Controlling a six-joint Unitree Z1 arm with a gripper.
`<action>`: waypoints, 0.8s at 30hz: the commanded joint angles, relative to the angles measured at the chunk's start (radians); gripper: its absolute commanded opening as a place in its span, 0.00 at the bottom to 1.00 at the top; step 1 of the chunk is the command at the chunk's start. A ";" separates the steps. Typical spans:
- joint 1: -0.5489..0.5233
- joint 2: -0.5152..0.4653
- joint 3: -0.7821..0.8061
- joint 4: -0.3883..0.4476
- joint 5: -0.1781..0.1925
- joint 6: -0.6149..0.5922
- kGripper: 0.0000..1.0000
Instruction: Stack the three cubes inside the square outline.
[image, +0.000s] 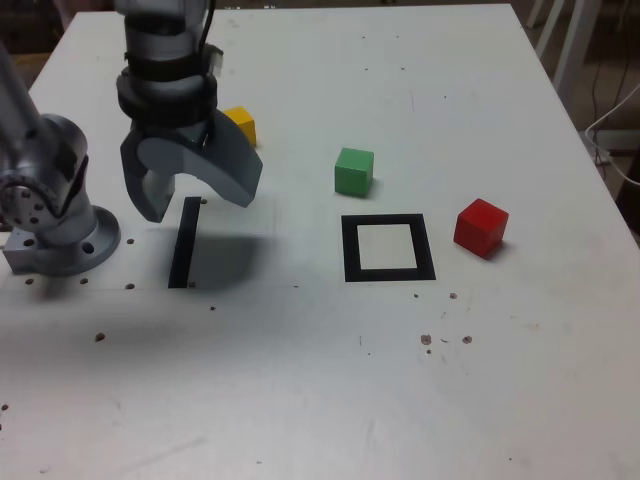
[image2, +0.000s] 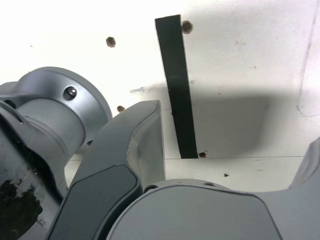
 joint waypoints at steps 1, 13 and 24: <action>-0.002 0.031 -0.038 0.001 0.001 0.025 1.00; -0.068 0.160 -0.236 0.044 0.029 0.081 1.00; -0.082 0.262 -0.429 0.104 0.050 0.184 1.00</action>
